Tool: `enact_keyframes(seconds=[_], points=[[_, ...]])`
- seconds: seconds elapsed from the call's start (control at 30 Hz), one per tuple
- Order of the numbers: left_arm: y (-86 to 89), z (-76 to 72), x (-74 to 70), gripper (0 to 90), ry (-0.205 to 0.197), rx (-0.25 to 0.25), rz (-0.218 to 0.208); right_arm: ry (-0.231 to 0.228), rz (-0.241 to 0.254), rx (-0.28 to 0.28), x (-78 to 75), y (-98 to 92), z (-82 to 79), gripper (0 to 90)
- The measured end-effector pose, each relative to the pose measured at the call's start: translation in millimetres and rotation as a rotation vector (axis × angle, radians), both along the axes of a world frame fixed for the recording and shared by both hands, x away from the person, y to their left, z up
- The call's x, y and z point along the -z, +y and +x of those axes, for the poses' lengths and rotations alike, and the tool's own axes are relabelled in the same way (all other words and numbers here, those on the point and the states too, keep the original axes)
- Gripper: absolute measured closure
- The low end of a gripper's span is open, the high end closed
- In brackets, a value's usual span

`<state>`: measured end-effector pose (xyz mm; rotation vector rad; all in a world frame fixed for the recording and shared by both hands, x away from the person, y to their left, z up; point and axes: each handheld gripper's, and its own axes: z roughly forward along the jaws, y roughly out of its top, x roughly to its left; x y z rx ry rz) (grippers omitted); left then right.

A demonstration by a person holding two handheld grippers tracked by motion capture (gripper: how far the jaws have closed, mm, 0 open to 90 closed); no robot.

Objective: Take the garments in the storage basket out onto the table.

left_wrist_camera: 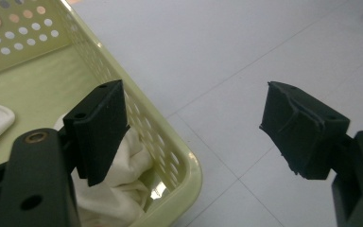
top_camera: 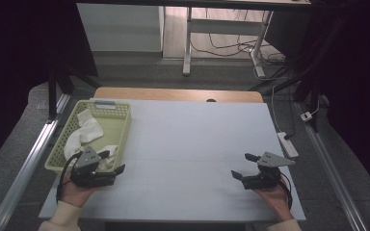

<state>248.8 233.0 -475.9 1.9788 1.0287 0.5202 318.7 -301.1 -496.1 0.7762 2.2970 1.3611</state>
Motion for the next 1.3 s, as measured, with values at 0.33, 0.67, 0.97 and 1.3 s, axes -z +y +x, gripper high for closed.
enact_keyframes(seconds=[0.33, 0.67, 0.97, 1.3], points=[[-1.5, -1.9, -3.0, 22.9, -0.008, -0.002, 0.011, 0.013, -0.014, 0.021, 2.1, -3.2, 1.5, 12.8], [1.1, -11.0, -17.6, 22.9, -0.019, -0.012, 0.032, 0.016, -0.006, 0.027, 2.7, -3.7, 1.8, 12.9], [7.3, -4.3, -45.4, 22.5, -0.044, -0.012, 0.027, 0.014, -0.019, 0.035, 4.4, -2.2, 1.5, 13.4], [15.1, 10.4, -62.6, 21.5, -0.026, -0.018, 0.049, 0.022, -0.023, 0.03, 5.6, -1.3, 1.6, 13.4]])
